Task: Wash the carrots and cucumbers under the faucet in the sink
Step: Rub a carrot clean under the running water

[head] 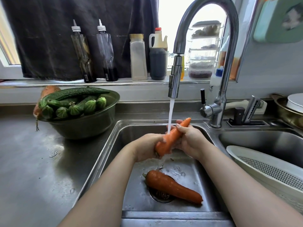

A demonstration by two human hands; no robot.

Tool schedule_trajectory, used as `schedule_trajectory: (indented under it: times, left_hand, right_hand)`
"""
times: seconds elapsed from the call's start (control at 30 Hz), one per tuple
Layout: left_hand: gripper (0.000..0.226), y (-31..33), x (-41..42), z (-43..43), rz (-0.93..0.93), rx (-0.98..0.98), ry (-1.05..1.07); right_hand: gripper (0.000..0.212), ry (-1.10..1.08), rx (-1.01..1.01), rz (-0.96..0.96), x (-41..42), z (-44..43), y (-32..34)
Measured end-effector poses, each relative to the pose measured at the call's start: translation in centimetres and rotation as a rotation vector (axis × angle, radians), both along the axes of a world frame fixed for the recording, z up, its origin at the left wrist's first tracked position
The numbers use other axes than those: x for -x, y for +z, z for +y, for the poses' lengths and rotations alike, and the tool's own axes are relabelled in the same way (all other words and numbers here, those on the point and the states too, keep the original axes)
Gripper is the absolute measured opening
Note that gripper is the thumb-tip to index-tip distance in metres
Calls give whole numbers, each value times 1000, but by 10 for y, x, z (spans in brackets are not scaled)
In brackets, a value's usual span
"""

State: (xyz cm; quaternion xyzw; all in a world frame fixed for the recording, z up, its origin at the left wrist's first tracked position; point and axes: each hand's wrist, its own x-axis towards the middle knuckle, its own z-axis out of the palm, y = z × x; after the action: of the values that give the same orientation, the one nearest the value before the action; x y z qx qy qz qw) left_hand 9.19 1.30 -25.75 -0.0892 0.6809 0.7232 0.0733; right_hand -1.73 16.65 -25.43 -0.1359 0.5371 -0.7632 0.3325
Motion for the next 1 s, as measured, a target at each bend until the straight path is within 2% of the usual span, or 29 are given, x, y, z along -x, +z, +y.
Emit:
schedule_trajectory:
  times: [0.1,0.23,0.6,0.8,0.93,1.0]
  left_hand:
    - [62,-5,5,2,-11,118,74]
    - [42,0,2,4,10,128,76]
    - [70,-1,1,3,-1,75,60]
    - [60,2,1,4,16,109,73]
    - [75,-1,3,-5,43,-46,88]
    - [70,1,3,-10,66,-126,169]
  right_hand:
    - [15,-1,19,4,1,1,1]
    - [14,-14,19,13,4,-1,-1]
    - [14,-50,3,25,4,-3,-3]
    - [14,-55,-22,49,0,-2,1]
    - [32,-70,-31,43,0,0,3]
    - [43,-41,-65,87,-2,2,4]
